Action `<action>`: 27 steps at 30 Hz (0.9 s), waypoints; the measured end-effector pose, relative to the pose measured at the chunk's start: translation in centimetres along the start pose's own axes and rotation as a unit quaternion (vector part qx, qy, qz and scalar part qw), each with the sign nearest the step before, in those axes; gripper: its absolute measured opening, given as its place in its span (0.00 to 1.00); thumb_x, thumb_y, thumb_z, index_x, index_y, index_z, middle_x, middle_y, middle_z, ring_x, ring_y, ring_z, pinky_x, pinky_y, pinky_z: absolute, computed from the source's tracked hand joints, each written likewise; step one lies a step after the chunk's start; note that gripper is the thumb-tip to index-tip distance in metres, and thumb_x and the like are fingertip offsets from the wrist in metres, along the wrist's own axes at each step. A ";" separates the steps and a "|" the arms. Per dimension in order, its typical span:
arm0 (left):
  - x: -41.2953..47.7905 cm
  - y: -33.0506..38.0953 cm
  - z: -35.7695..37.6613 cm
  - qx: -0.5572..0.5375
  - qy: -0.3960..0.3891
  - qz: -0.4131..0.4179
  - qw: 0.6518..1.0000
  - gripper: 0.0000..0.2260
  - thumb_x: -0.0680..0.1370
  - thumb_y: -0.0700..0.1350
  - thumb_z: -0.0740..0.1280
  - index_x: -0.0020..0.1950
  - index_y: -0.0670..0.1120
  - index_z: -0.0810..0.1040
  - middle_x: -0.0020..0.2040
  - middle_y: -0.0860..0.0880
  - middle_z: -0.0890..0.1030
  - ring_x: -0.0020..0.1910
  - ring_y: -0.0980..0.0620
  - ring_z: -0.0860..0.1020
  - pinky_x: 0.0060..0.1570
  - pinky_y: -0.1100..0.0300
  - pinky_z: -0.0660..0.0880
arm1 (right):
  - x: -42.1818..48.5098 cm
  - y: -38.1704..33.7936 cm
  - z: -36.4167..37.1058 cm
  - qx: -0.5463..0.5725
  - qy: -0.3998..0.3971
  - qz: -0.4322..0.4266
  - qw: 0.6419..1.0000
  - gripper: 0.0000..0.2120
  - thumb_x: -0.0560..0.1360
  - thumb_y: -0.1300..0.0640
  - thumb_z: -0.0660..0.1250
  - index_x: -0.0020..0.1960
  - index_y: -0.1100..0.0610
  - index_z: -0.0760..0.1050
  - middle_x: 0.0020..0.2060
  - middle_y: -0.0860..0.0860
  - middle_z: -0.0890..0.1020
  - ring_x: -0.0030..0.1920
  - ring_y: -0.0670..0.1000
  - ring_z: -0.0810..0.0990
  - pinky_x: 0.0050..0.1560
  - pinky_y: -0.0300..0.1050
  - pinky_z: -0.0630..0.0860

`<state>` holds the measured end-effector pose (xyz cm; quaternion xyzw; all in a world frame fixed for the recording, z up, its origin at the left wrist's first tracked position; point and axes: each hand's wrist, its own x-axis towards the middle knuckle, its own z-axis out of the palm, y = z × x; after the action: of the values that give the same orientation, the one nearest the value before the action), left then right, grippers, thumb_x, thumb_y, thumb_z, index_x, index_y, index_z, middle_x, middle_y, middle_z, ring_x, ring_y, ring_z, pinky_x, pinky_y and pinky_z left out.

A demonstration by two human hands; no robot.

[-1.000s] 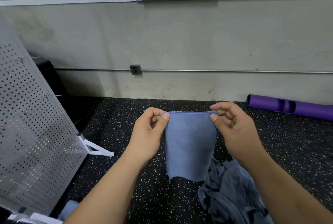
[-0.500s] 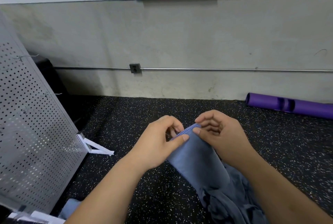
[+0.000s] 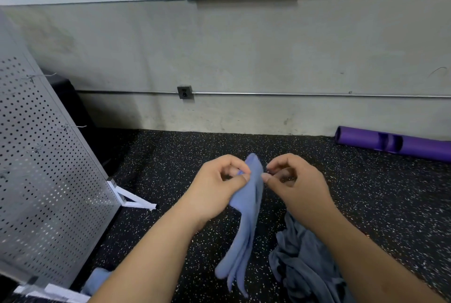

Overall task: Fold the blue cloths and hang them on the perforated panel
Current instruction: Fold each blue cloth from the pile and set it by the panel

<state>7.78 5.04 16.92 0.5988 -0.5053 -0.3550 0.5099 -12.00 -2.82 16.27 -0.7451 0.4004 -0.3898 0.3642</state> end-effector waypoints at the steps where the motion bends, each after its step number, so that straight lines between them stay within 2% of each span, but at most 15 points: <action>1: 0.0 0.0 0.0 -0.028 0.027 -0.034 0.999 0.05 0.81 0.37 0.73 0.50 0.46 0.86 0.39 0.52 0.81 0.36 0.57 0.75 0.37 0.66 0.72 | -0.2 -0.3 0.1 -0.006 -0.030 -0.008 1.000 0.05 0.78 0.53 0.77 0.49 0.44 0.82 0.42 0.43 0.85 0.43 0.43 0.84 0.43 0.36 0.80; 3: 0.2 0.1 0.0 -0.109 0.056 -0.098 0.988 0.05 0.82 0.38 0.72 0.51 0.46 0.88 0.43 0.46 0.83 0.40 0.54 0.79 0.40 0.61 0.79 | -0.4 -0.7 0.4 0.000 -0.098 -0.021 0.995 0.01 0.80 0.47 0.73 0.52 0.42 0.83 0.42 0.41 0.85 0.41 0.42 0.83 0.43 0.38 0.80; 4: 0.2 0.2 0.0 -0.154 0.064 -0.120 0.979 0.06 0.83 0.38 0.71 0.52 0.44 0.88 0.46 0.42 0.84 0.43 0.51 0.81 0.42 0.58 0.82 | -0.6 -0.8 0.6 0.017 -0.124 -0.024 0.992 0.03 0.80 0.46 0.73 0.54 0.41 0.83 0.42 0.41 0.85 0.41 0.41 0.82 0.42 0.39 0.79; 5: 0.3 0.4 0.0 -0.189 0.074 -0.135 0.970 0.07 0.83 0.38 0.69 0.53 0.41 0.87 0.47 0.40 0.83 0.44 0.49 0.81 0.42 0.57 0.83 | -0.8 -0.8 0.7 0.031 -0.142 -0.025 0.989 0.07 0.79 0.46 0.75 0.56 0.41 0.83 0.44 0.41 0.85 0.43 0.42 0.82 0.44 0.39 0.80; 7: 0.2 0.8 0.0 -0.234 0.087 -0.147 0.957 0.09 0.84 0.35 0.65 0.56 0.38 0.85 0.44 0.41 0.84 0.40 0.51 0.83 0.39 0.59 0.83 | -1.0 -0.6 0.9 0.027 -0.152 -0.033 0.987 0.18 0.74 0.44 0.80 0.62 0.41 0.81 0.51 0.41 0.85 0.50 0.45 0.84 0.48 0.42 0.82; 9: -0.1 1.4 0.1 -0.274 0.077 -0.144 0.948 0.11 0.84 0.30 0.61 0.60 0.36 0.83 0.41 0.42 0.86 0.36 0.53 0.85 0.39 0.60 0.83 | -1.1 -0.3 1.1 -0.001 -0.133 -0.050 0.990 0.21 0.73 0.50 0.81 0.63 0.39 0.80 0.53 0.40 0.85 0.50 0.46 0.84 0.49 0.42 0.83; 11: -0.3 1.5 0.2 -0.289 0.066 -0.139 0.945 0.13 0.83 0.27 0.61 0.62 0.35 0.81 0.44 0.39 0.87 0.39 0.51 0.86 0.44 0.59 0.85 | -0.8 -0.2 1.2 -0.023 -0.085 -0.065 0.994 0.19 0.77 0.60 0.75 0.61 0.40 0.83 0.48 0.40 0.86 0.42 0.43 0.81 0.45 0.38 0.79; 14: -0.2 1.0 0.2 -0.203 0.070 -0.104 0.971 0.14 0.81 0.27 0.65 0.63 0.39 0.82 0.52 0.33 0.86 0.45 0.48 0.87 0.49 0.58 0.85 | -0.7 -0.2 1.2 -0.060 -0.062 -0.071 0.994 0.18 0.82 0.62 0.69 0.61 0.40 0.84 0.44 0.39 0.86 0.39 0.42 0.80 0.41 0.38 0.76; 16: -0.1 0.1 -0.1 -0.001 0.078 -0.019 0.997 0.16 0.79 0.34 0.72 0.63 0.50 0.83 0.53 0.36 0.83 0.47 0.51 0.83 0.52 0.59 0.82 | -0.7 0.0 1.2 -0.068 -0.073 -0.070 0.993 0.15 0.84 0.58 0.68 0.62 0.39 0.83 0.41 0.37 0.84 0.38 0.42 0.80 0.39 0.36 0.74; 17: -0.2 -0.3 -0.3 0.129 0.075 0.032 0.988 0.17 0.78 0.40 0.75 0.63 0.56 0.82 0.54 0.43 0.80 0.50 0.53 0.80 0.56 0.61 0.78 | -0.7 0.1 1.3 -0.070 -0.083 -0.067 0.992 0.14 0.84 0.57 0.67 0.61 0.40 0.83 0.40 0.36 0.83 0.38 0.41 0.79 0.38 0.34 0.72; 18: -0.3 -0.4 -0.4 0.245 0.069 0.082 0.964 0.18 0.77 0.46 0.76 0.65 0.61 0.81 0.56 0.51 0.75 0.56 0.54 0.76 0.61 0.63 0.73 | -0.6 0.3 1.3 -0.074 -0.092 -0.065 0.991 0.13 0.85 0.57 0.67 0.61 0.41 0.83 0.40 0.36 0.83 0.38 0.40 0.79 0.38 0.32 0.71; 20: -0.5 -0.5 -0.5 0.356 0.056 0.168 0.917 0.18 0.77 0.54 0.76 0.66 0.62 0.80 0.60 0.57 0.71 0.62 0.54 0.69 0.66 0.61 0.68 | -0.5 0.6 1.3 -0.082 -0.110 -0.065 0.988 0.12 0.84 0.58 0.67 0.60 0.43 0.84 0.41 0.34 0.82 0.40 0.38 0.79 0.40 0.31 0.70; 22: -0.5 -0.2 -0.3 0.336 0.023 0.196 0.921 0.13 0.79 0.54 0.74 0.64 0.60 0.82 0.60 0.60 0.74 0.63 0.55 0.72 0.66 0.56 0.71 | -0.5 0.7 1.4 -0.086 -0.126 -0.068 0.986 0.09 0.84 0.58 0.68 0.57 0.45 0.83 0.40 0.32 0.82 0.40 0.38 0.79 0.40 0.31 0.70; 24: -0.6 0.0 -0.4 0.289 -0.001 0.196 0.937 0.07 0.81 0.51 0.73 0.59 0.57 0.84 0.53 0.60 0.79 0.56 0.57 0.78 0.58 0.53 0.76 | -0.4 0.8 1.4 -0.088 -0.133 -0.068 0.985 0.06 0.84 0.54 0.69 0.53 0.44 0.83 0.38 0.37 0.82 0.38 0.41 0.78 0.39 0.33 0.69; 27: -0.7 0.1 -0.5 0.221 0.042 0.171 0.959 0.04 0.81 0.46 0.74 0.53 0.55 0.85 0.48 0.58 0.84 0.50 0.56 0.83 0.53 0.53 0.79 | -0.2 1.2 1.1 -0.099 -0.152 -0.064 0.981 0.08 0.80 0.51 0.74 0.44 0.41 0.78 0.35 0.39 0.79 0.35 0.42 0.74 0.38 0.35 0.69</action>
<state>8.09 5.81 17.11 0.6156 -0.6443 -0.1159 0.4388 -11.49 -2.93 14.70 -0.8520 0.3286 -0.2532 0.3194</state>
